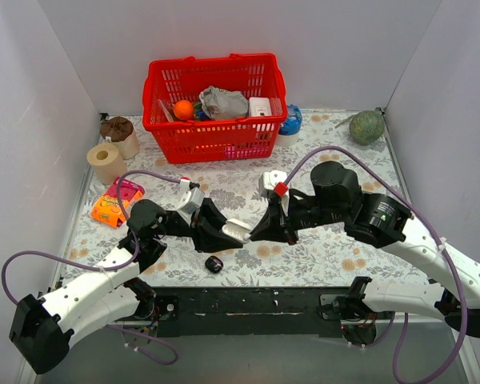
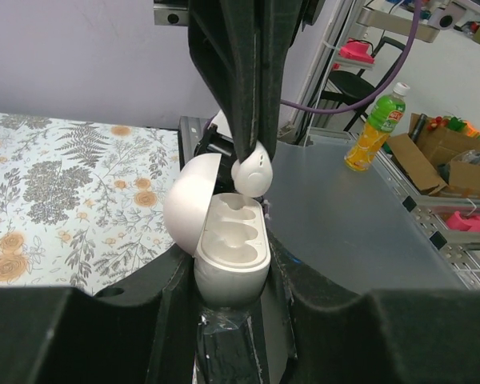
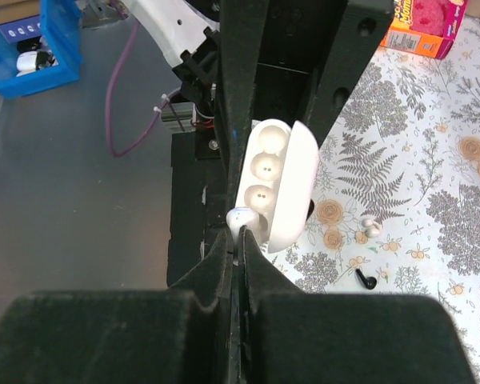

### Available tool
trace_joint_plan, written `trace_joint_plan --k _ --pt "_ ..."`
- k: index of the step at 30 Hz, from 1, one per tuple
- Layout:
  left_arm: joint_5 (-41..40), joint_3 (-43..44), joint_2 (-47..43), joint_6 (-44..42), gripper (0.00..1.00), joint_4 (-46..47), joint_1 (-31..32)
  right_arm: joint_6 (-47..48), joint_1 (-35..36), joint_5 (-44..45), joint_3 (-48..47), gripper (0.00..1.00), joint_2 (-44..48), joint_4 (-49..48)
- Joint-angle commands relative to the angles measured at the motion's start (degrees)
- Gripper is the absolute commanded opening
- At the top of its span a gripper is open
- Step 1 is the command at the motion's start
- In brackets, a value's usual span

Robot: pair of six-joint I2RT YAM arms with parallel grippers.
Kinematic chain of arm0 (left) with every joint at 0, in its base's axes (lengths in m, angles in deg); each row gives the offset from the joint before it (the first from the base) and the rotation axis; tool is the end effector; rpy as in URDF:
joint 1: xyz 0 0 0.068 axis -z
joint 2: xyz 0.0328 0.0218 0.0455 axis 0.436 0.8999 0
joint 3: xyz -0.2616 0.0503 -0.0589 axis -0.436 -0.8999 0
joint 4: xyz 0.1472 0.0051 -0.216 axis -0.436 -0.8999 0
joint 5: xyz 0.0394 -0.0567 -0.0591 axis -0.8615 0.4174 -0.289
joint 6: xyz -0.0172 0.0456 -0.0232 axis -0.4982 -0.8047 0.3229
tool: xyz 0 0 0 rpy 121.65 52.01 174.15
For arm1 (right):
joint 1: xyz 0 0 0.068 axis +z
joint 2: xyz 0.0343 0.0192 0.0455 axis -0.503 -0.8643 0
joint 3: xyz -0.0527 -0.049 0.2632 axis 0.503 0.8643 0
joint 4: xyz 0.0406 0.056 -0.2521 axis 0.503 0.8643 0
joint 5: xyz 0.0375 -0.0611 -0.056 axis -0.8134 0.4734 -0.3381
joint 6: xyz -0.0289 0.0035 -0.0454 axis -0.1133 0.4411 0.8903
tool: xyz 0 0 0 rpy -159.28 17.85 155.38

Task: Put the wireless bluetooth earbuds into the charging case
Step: Place the earbud in the charging case.

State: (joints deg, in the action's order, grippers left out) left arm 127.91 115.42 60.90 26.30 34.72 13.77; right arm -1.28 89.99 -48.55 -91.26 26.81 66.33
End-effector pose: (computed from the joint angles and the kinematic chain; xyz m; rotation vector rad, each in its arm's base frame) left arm 0.1228 -0.1407 0.3161 0.7281 1.6740 -2.0442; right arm 0.0862 0.1828 0.4304 -1.3718 1.4791 1.1277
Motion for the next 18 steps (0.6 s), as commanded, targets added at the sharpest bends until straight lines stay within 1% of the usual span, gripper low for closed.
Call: trace_joint_plan --k 1,10,18 --pt "-1.29 1.18 -0.28 -2.15 0.00 -1.50 0.99 -1.79 0.68 2.29 1.33 0.01 -0.32 -6.08" --pt "-2.25 0.92 -1.60 -3.03 0.00 -2.99 1.52 -1.96 1.38 3.44 1.86 0.01 -1.99 -6.71" --pt "-4.45 0.83 -3.18 -3.64 0.00 -3.34 1.61 -1.97 2.88 6.07 2.20 0.01 -2.43 -4.51"
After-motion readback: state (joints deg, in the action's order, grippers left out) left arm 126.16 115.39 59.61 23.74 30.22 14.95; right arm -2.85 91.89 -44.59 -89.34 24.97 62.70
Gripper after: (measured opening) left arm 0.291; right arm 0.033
